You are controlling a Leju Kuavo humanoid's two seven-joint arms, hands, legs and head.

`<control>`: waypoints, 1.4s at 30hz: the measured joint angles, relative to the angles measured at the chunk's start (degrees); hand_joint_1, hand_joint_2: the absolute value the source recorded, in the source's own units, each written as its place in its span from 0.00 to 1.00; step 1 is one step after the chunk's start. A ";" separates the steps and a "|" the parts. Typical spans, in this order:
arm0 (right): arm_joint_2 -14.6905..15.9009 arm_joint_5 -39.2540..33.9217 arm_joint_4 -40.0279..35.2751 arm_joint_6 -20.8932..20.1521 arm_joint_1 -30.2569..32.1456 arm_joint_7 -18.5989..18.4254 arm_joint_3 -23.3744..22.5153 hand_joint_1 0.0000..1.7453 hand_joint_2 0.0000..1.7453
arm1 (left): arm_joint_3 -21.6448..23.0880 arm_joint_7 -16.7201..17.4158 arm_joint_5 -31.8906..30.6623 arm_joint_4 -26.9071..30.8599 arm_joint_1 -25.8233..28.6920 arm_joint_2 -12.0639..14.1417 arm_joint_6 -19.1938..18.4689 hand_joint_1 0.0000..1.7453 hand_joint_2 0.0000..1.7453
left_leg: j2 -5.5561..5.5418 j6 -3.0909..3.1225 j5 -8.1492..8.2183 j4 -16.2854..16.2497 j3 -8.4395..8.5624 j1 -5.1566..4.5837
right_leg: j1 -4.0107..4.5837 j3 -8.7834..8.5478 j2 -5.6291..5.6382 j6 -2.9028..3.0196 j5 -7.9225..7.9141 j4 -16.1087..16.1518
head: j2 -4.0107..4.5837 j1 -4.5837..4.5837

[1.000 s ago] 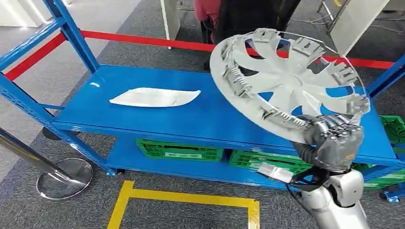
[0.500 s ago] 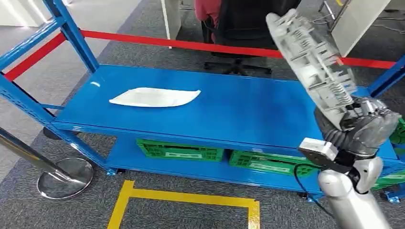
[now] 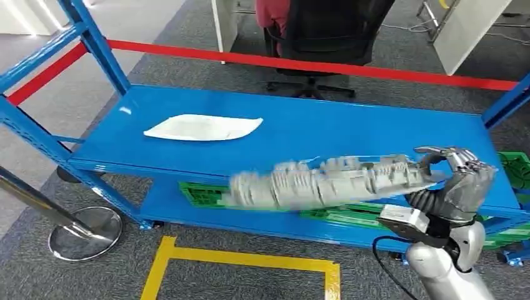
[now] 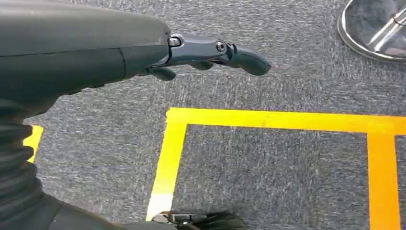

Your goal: Take the parts from the cabinet and place them on the table.

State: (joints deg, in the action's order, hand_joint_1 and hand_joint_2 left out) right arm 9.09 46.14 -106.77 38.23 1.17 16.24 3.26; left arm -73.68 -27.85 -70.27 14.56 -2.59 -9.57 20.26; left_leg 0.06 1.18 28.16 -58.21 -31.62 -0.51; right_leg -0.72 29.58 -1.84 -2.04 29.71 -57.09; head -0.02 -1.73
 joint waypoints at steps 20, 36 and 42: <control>1.79 -0.11 -0.90 -0.35 1.01 -0.42 0.76 1.00 1.00 | -0.13 0.00 0.00 0.00 -0.02 0.28 -0.35 0.00 1.00 | -1.56 -1.21 0.96 -0.11 1.04 0.91 | -1.29 4.19 2.41 -0.47 -1.53 -2.59 | -0.02 -0.39; 1.79 -0.17 -1.07 -0.26 0.82 -0.48 0.85 1.00 1.00 | -0.13 0.00 -0.02 0.00 0.00 0.28 -0.35 0.00 1.00 | -0.39 0.65 -0.92 -1.01 -1.92 -0.18 | -0.35 2.39 1.30 -0.18 -0.57 -1.81 | -0.02 -0.15; 1.77 0.33 -1.12 0.02 0.80 -0.81 0.85 1.00 1.00 | -0.13 0.13 -0.26 0.00 -0.07 -0.09 -0.24 0.00 1.00 | -0.39 1.35 -1.48 0.17 -1.34 -0.13 | -0.34 11.19 1.69 -0.69 7.01 -18.68 | 0.00 -0.44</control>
State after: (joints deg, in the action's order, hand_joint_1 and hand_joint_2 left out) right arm 10.86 46.47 -107.89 38.25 1.96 15.43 4.11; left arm -73.81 -27.71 -70.53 14.56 -2.67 -9.66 20.02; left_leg -0.33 2.53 26.68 -58.04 -32.96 -0.64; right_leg -1.06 40.77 -0.16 -2.73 36.72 -75.77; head -0.02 -2.16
